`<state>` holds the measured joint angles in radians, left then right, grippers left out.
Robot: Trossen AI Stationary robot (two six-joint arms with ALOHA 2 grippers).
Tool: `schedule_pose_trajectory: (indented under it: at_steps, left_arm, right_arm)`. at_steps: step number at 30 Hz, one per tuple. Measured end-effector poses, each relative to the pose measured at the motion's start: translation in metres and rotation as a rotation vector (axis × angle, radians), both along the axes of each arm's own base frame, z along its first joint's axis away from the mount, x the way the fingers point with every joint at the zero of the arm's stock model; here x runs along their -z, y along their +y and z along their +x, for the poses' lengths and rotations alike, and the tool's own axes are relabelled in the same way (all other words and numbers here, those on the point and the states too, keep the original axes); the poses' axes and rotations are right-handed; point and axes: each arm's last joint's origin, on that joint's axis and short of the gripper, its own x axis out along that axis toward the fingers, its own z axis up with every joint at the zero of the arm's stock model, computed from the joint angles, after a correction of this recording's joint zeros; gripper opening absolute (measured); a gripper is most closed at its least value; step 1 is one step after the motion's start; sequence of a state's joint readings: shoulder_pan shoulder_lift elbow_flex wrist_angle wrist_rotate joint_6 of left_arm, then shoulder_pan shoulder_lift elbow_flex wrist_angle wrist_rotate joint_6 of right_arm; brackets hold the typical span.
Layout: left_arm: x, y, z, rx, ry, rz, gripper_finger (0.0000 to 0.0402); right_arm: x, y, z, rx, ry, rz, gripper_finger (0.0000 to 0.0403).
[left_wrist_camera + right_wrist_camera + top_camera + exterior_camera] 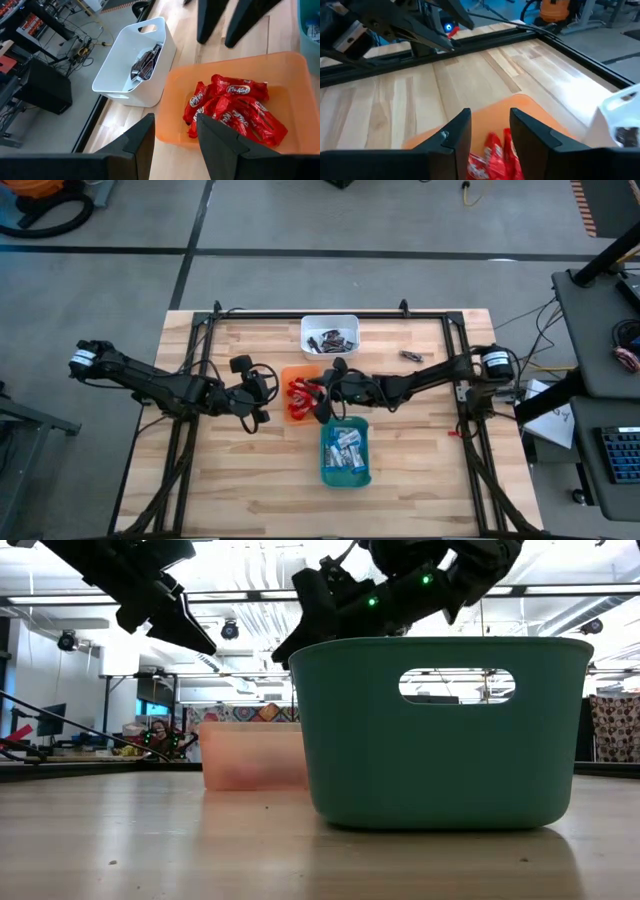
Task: Sort candy
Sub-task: Put the brown chocolate bar into the white bin
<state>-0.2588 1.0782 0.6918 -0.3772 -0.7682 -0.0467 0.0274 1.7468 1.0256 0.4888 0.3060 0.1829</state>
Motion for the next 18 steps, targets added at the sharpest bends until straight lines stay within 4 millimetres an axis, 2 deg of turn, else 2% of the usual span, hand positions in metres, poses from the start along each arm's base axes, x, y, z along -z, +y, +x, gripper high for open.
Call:
schedule_pose_trajectory:
  at_steps: [9,14,18]
  left_arm:
    - [0.0,0.0,0.0,-0.007,-0.006,-0.009,0.0129]
    - [0.0,0.0,0.0,-0.017,-0.018,-0.023,0.0129]
    - [0.0,0.0,0.0,-0.022,-0.024,-0.03,0.0129]
  right_arm:
    - [-0.031,-0.013,-0.027,0.061,0.117,0.027,0.0132]
    - [-0.043,-0.034,-0.052,0.174,0.235,0.092,0.0137]
    - [-0.048,-0.059,-0.077,0.298,0.347,0.168,0.0142]
